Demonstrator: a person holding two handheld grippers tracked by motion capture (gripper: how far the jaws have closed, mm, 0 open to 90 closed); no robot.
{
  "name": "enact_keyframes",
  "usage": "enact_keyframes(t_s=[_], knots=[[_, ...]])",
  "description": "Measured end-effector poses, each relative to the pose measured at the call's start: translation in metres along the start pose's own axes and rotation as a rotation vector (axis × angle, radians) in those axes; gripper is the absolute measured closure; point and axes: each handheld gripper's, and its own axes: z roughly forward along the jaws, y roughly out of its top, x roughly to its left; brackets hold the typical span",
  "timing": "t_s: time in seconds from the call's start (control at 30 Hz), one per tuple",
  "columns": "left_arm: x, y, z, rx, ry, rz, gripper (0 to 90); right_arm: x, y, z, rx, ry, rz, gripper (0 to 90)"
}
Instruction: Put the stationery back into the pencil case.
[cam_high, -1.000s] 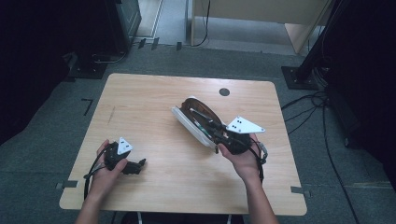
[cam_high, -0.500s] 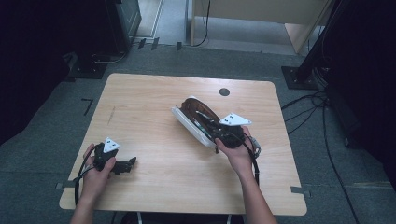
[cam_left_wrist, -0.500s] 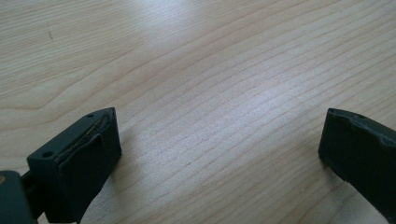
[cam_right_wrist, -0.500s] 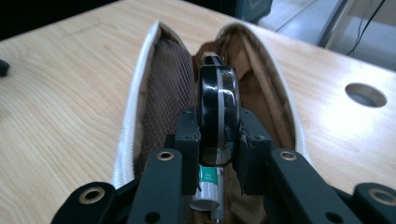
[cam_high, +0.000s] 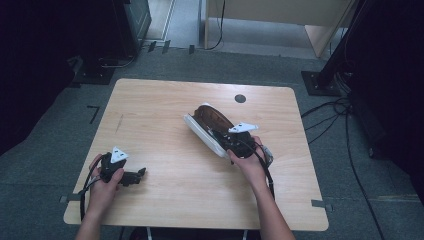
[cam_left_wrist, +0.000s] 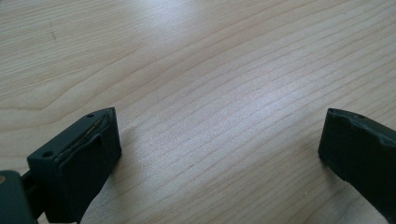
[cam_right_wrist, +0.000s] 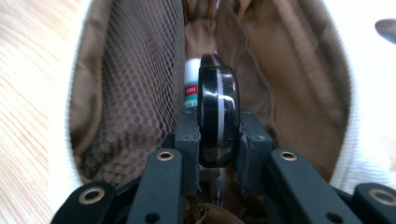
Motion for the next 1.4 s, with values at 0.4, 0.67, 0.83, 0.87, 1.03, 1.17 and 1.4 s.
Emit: enact_keyframes(t_s=[0.4,0.67,0.83,0.87,1.03,1.17,1.4], knots=[[0.000,0.000,0.000,0.000,0.001,-0.001,0.0,-0.001,0.001,-0.003,0.000,-0.005,0.011,67.9],[0.000,0.000,0.000,-0.001,0.001,-0.001,0.0,-0.002,0.001,-0.012,-0.030,0.001,0.010,67.2],[0.000,0.000,0.000,-0.001,0.001,-0.001,0.0,0.001,0.005,-0.024,-0.088,-0.004,0.004,64.2],[0.000,0.000,0.000,0.000,0.001,-0.002,0.0,0.001,0.006,-0.026,-0.099,-0.002,0.004,63.5],[0.000,0.000,0.000,-0.001,0.001,-0.002,0.0,-0.001,0.007,-0.040,-0.160,0.015,0.019,53.9],[0.000,0.000,0.000,-0.001,0.001,-0.002,0.0,-0.001,0.006,-0.050,-0.191,0.018,0.006,43.3],[0.000,0.000,0.000,0.000,0.001,-0.001,0.0,-0.008,-0.001,-0.071,-0.210,0.014,0.076,22.3]])
